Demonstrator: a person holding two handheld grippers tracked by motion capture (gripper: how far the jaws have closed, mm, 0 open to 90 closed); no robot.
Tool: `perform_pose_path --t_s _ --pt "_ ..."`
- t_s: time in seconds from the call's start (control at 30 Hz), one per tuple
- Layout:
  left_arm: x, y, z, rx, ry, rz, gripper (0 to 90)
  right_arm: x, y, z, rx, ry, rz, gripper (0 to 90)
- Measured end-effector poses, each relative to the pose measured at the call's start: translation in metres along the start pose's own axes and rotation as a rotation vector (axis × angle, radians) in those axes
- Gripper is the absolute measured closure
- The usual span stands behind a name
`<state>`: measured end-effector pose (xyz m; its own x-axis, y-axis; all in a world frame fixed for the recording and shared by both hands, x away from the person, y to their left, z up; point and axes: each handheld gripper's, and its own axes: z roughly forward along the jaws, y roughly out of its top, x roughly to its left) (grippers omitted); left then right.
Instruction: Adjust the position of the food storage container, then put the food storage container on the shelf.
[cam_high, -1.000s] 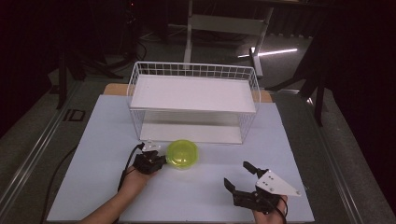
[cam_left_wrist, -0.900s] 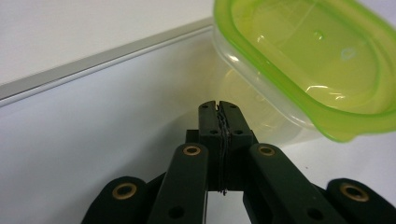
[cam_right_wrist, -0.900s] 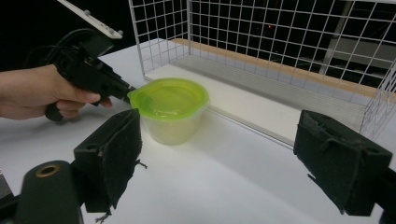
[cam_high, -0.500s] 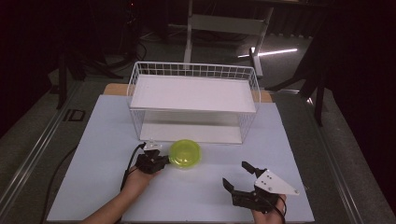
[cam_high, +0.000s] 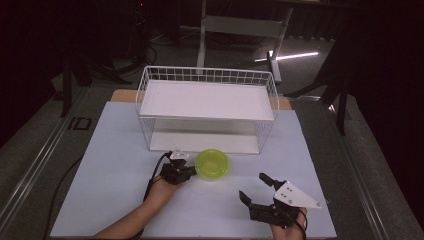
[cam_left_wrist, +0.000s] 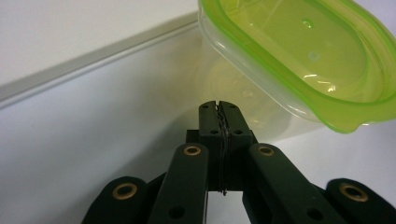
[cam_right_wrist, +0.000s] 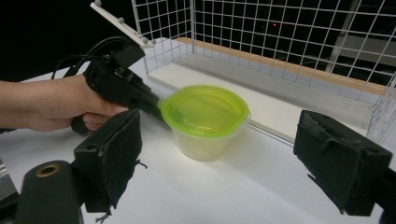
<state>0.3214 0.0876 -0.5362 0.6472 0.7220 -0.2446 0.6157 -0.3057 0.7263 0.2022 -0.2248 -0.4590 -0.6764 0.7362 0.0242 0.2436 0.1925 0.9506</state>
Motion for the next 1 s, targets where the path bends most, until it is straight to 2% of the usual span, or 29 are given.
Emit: perform_pose_path --t_s 0.17,0.33,0.43,0.6,0.67,0.77,0.83,0.93,1.0 --pt "-0.001 0.002 -0.004 -0.007 0.006 0.016 89.6 0.002 0.001 0.000 -0.005 0.011 -0.006 15.8" --pt "0.006 -0.003 -0.016 -0.015 0.018 -0.002 88.9 0.003 0.001 0.001 -0.001 0.013 -0.010 15.8" --pt "0.007 -0.010 -0.027 -0.033 0.011 -0.016 87.0 0.004 0.001 0.001 0.001 0.014 -0.008 15.7" --pt "0.004 -0.020 -0.053 -0.054 -0.007 -0.006 82.3 0.005 0.001 0.001 0.003 0.012 -0.012 15.7" --pt "0.003 -0.022 -0.058 -0.054 -0.007 -0.005 78.1 0.005 0.001 0.002 0.009 0.010 -0.015 15.7" --pt "0.000 -0.027 -0.075 -0.079 -0.009 -0.005 73.8 0.006 0.001 0.003 0.013 0.001 -0.024 15.7" --pt "-0.005 -0.030 -0.087 -0.100 -0.013 0.009 66.3 0.007 0.002 0.003 0.011 0.001 -0.028 15.7" --pt "-0.009 -0.030 -0.098 -0.135 -0.046 0.024 54.3 0.008 0.001 0.005 0.020 0.004 -0.030 15.7" --pt "-0.011 -0.030 -0.103 -0.162 -0.070 0.025 49.6 0.009 0.001 0.006 0.024 0.008 -0.028 15.7"
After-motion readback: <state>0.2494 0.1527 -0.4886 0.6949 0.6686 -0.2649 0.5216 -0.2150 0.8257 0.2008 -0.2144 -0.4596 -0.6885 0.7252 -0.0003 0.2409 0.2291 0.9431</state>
